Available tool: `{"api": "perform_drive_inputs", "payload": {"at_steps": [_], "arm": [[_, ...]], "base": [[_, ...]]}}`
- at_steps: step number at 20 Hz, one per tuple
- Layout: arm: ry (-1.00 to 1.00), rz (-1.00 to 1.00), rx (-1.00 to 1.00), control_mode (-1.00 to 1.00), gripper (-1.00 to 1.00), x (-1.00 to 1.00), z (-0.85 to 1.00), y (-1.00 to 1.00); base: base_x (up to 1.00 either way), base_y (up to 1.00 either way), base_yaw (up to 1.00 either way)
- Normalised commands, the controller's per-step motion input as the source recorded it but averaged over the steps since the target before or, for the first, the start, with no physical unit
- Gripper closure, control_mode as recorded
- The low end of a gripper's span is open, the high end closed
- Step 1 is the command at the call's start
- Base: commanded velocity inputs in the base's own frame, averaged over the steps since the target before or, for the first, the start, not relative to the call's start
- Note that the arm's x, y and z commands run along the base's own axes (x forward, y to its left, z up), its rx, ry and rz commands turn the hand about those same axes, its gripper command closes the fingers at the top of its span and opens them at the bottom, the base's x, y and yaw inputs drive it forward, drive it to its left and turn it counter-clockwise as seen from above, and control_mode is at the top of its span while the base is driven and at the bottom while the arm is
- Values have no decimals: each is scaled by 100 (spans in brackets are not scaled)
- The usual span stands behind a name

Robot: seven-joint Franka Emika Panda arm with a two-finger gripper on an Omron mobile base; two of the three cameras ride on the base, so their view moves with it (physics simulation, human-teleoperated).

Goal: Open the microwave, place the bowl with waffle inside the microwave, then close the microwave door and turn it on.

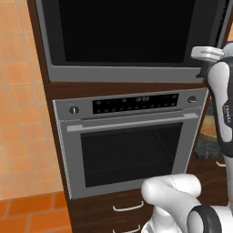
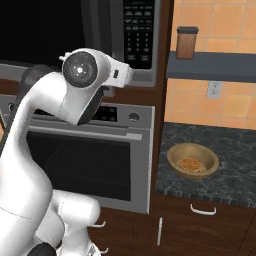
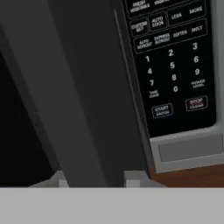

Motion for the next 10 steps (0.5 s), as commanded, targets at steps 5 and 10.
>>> {"api": "perform_drive_inputs", "payload": {"at_steps": [5,10], "arm": [[1,-37,-29,-100,100,-100,-12,0],[15,-36,-46,-100,100,-100,-25,17]], "base": [[0,0,0],[0,0,0]]}}
